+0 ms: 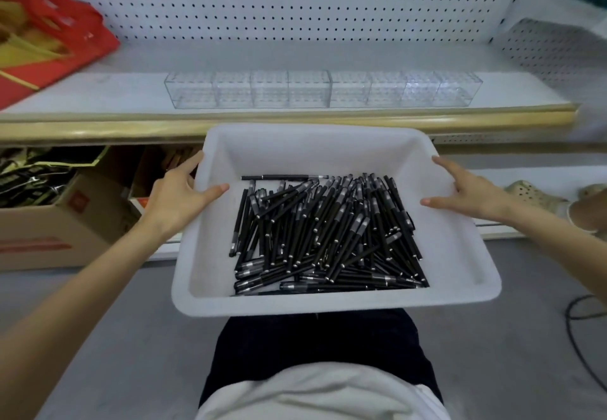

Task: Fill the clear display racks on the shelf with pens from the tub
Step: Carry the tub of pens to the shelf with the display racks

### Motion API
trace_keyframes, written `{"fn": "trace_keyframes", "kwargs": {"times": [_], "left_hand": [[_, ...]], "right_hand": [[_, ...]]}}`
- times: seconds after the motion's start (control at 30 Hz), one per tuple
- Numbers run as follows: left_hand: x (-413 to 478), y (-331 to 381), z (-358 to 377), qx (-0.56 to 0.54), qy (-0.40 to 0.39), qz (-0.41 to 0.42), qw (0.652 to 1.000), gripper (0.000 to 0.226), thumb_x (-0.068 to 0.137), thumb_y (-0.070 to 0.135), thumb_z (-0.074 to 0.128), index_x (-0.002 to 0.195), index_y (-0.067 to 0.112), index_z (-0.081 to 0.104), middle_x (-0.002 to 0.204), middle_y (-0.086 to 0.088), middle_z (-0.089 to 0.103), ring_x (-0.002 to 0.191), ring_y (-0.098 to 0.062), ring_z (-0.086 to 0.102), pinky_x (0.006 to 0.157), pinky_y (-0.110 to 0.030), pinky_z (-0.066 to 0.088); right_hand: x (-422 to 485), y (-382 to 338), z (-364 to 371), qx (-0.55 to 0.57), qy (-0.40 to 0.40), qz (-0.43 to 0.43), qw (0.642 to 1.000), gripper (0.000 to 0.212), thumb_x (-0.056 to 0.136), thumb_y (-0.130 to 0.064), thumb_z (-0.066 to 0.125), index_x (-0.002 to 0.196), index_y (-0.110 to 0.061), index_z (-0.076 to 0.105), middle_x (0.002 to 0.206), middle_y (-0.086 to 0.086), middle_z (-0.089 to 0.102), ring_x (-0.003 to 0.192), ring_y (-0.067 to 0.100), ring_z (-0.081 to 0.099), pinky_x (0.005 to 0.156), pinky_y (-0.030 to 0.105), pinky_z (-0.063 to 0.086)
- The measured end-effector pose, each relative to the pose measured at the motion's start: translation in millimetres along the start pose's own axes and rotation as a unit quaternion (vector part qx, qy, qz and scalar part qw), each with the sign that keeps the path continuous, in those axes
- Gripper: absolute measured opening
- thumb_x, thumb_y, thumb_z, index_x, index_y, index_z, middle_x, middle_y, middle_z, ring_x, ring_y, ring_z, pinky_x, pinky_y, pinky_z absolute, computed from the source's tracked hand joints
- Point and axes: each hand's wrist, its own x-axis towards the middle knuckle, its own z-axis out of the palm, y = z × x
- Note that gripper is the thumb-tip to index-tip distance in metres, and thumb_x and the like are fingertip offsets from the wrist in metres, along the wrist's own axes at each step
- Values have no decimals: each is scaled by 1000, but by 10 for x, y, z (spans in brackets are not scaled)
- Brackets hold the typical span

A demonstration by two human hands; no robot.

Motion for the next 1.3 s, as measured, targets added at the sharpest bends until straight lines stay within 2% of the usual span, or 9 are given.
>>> {"fn": "trace_keyframes", "kwargs": {"times": [0.2, 0.33, 0.47, 0.6, 0.87, 0.93, 1.07, 1.2, 1.3], "left_hand": [[-7, 48, -58, 7, 16, 11, 1000, 77, 81, 42, 70, 147, 29, 33, 85, 2, 62, 89, -18, 60, 79, -30, 45], [1, 119, -107, -1, 30, 19, 999, 73, 81, 41, 71, 144, 28, 38, 76, 7, 59, 89, -19, 60, 78, -31, 44], [19, 168, -182, 0, 64, 37, 997, 66, 81, 40, 71, 141, 29, 45, 73, 2, 63, 87, -22, 61, 80, -35, 47], [17, 180, -244, -1, 73, 32, 997, 71, 81, 39, 71, 144, 31, 39, 88, -1, 64, 89, -19, 58, 84, -36, 46], [31, 87, -140, 2, 47, 17, 999, 72, 80, 36, 74, 143, 31, 39, 102, -4, 62, 101, -29, 62, 89, -38, 48], [49, 66, -119, 3, 39, 14, 999, 74, 79, 36, 74, 144, 32, 37, 115, -6, 63, 109, -29, 60, 95, -40, 46], [104, 41, -24, 49, -2, 20, 999, 83, 80, 38, 73, 149, 30, 28, 136, -12, 53, 121, -33, 52, 103, -44, 41], [142, 83, 100, 75, -5, 51, 996, 84, 83, 37, 70, 151, 23, 24, 146, -16, 40, 133, -34, 37, 109, -43, 31], [234, 116, 88, 73, 15, 36, 997, 80, 84, 38, 69, 150, 22, 27, 145, -17, 41, 133, -35, 39, 108, -43, 33]], "right_hand": [[-17, -7, -12, 13, 3, 3, 1000, 93, 81, -41, 71, 152, -31, 11, 148, 6, 40, 131, 29, 41, 96, 28, 33], [-75, -39, -82, 20, 10, -23, 999, 89, 80, -40, 72, 150, -33, 17, 153, 0, 32, 133, 27, 39, 104, 34, 33], [-158, -42, -115, 9, 21, -43, 999, 82, 81, -43, 71, 148, -37, 23, 151, -1, 36, 129, 28, 43, 97, 31, 35], [-209, -120, -101, 11, 31, -60, 998, 81, 80, -46, 71, 147, -38, 27, 150, -2, 36, 132, 26, 40, 101, 32, 34], [-186, -155, -119, 12, 32, -54, 998, 79, 80, -47, 69, 146, -38, 27, 150, -2, 37, 132, 25, 40, 103, 34, 34], [-154, -171, -148, 7, 22, -54, 998, 80, 80, -50, 68, 147, -40, 26, 151, -2, 36, 133, 26, 40, 105, 36, 34], [-44, -151, -217, -5, 24, -21, 999, 83, 79, -61, 61, 148, -42, 19, 153, -1, 33, 136, 28, 37, 109, 43, 34], [16, -109, -104, 29, -23, -2, 999, 87, 80, -58, 61, 150, -37, 14, 155, 3, 28, 139, 25, 32, 109, 36, 30], [102, -102, 54, 45, -31, 21, 998, 105, 60, -81, 57, 148, -45, 11, 152, 9, 33, 137, 28, 35, 110, 43, 34]]}}
